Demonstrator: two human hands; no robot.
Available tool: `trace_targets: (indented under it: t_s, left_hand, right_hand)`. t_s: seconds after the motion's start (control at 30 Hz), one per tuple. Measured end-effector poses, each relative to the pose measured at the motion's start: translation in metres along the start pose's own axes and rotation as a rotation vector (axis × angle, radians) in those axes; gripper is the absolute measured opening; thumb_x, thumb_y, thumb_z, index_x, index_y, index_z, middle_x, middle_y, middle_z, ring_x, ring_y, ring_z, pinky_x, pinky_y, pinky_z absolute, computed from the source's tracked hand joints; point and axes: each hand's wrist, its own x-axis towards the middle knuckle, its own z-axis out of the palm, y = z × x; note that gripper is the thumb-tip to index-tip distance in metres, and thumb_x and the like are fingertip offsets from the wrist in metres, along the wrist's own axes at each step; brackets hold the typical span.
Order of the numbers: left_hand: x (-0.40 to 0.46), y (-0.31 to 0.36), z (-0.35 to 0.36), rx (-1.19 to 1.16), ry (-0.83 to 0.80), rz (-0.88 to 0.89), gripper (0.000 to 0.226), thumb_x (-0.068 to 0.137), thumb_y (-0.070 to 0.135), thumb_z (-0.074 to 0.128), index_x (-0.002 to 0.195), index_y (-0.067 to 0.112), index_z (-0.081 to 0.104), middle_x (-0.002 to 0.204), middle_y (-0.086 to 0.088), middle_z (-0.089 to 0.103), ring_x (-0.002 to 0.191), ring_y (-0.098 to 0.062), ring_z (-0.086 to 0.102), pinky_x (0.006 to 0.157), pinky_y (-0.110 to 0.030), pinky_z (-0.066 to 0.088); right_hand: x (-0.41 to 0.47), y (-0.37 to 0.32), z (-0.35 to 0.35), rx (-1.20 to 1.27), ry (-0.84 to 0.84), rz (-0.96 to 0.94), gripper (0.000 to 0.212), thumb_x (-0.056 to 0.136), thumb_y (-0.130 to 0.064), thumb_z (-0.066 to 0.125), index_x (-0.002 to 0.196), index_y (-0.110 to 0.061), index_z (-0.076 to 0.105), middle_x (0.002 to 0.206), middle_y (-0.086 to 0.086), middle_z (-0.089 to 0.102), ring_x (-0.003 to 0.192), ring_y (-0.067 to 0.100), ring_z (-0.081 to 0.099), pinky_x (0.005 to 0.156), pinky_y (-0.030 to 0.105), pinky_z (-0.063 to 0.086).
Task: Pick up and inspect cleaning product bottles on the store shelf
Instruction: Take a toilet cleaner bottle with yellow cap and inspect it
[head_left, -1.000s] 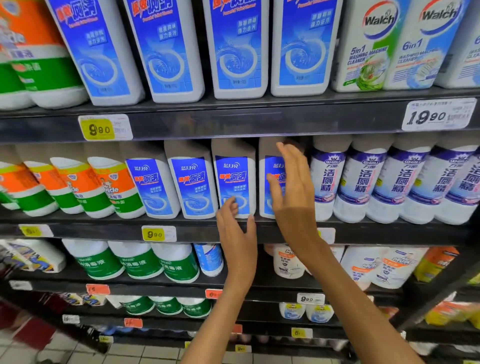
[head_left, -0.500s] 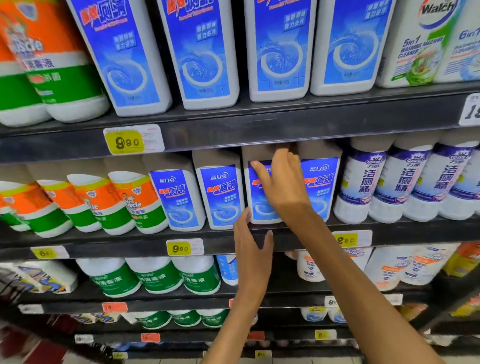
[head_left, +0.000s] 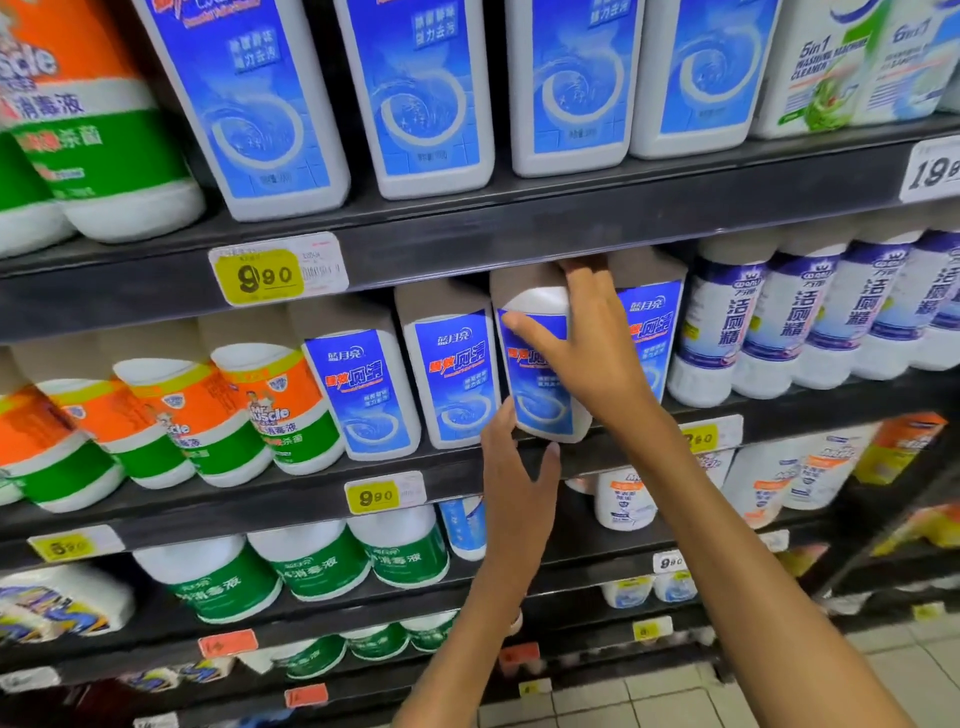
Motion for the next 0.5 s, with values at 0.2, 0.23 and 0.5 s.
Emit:
trace_targets:
  t_s: [0.2,0.23,0.5]
  left_hand:
    - [0.004,0.002,-0.01,-0.025,-0.027,-0.016,0.043,0.093,0.011,0.056,0.134,0.01,0.043,0.134,-0.006,0.05,0.124,-0.013,0.048,0.104,-0.031,0.043]
    - [0.002,0.002,-0.011,-0.032,-0.021,-0.015,0.04,0.093,0.013,0.057,0.131,0.011,0.045,0.132,-0.005,0.051,0.121,-0.012,0.05,0.1,-0.026,0.044]
    - [-0.023,0.023,-0.027,-0.288,-0.058,-0.105,0.023,0.083,0.042,0.051,0.096,0.023,0.058,0.094,0.011,0.066,0.083,0.006,0.065,0.066,-0.007,0.048]
  right_hand:
    - [-0.007,0.005,-0.002,0.198,0.112,0.056,0.034,0.086,-0.035,0.067,0.084,-0.01,0.044,0.091,0.011,0.057,0.081,0.022,0.055,0.063,0.024,0.037]
    - [-0.007,0.005,-0.005,0.237,0.108,0.063,0.032,0.086,-0.034,0.068,0.086,-0.008,0.048,0.093,0.012,0.06,0.082,0.022,0.058,0.066,0.028,0.043]
    - [-0.025,0.006,-0.027,0.708,-0.068,0.269,0.034,0.083,-0.025,0.071,0.114,-0.016,0.062,0.094,0.0,0.071,0.08,0.011,0.071,0.07,0.024,0.058]
